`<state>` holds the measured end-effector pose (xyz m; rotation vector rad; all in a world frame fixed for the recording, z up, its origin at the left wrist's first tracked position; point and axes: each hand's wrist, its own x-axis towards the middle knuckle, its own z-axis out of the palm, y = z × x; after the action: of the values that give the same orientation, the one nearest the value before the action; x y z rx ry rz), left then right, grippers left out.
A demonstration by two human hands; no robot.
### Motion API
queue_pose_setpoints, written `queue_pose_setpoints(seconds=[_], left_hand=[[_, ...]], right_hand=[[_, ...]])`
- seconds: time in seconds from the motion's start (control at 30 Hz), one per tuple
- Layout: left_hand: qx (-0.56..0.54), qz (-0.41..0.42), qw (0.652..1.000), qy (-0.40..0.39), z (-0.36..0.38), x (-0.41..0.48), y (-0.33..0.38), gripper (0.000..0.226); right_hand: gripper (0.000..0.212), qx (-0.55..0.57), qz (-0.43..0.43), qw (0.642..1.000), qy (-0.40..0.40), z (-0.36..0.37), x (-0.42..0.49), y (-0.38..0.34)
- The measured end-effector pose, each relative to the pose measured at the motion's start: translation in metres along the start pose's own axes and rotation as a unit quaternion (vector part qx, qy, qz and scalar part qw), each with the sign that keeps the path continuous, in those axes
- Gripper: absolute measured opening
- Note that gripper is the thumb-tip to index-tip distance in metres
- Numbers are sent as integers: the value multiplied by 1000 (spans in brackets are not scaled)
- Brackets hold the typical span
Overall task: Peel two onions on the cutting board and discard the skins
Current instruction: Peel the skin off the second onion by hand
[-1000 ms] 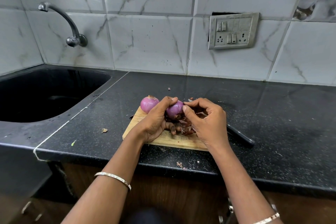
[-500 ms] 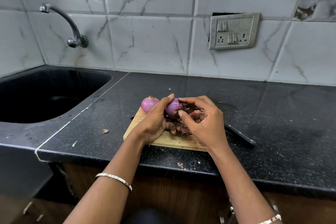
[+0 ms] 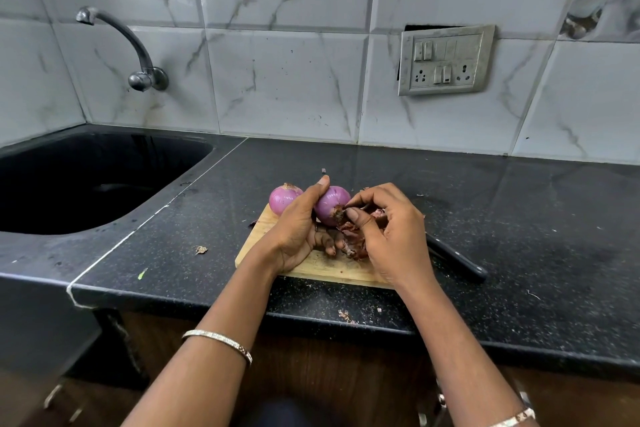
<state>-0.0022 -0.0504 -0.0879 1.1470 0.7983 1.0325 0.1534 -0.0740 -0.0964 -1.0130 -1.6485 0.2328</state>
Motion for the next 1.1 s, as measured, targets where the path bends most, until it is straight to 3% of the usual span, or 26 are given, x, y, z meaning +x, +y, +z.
queue_pose_setpoints(seconds=[0.27, 0.4, 0.5, 0.73, 0.97, 1.1], left_hand=[[-10, -5, 1000, 24, 0, 0, 0, 68], [-12, -6, 1000, 25, 0, 0, 0, 72], [-7, -2, 1000, 20, 0, 0, 1, 70], [26, 16, 999, -16, 3, -2, 2, 65], [10, 14, 1000, -4, 2, -1, 1, 70], [-3, 11, 1000, 15, 1, 0, 1, 73]], right_hand=[[15, -12, 21, 999, 27, -1, -2, 2], [33, 0, 35, 998, 60, -3, -1, 0], [18, -5, 10, 998, 58, -3, -1, -1], [25, -13, -41, 999, -16, 4, -1, 1], [10, -40, -39, 998, -18, 5, 0, 4], [19, -62, -4, 997, 39, 1, -2, 4]])
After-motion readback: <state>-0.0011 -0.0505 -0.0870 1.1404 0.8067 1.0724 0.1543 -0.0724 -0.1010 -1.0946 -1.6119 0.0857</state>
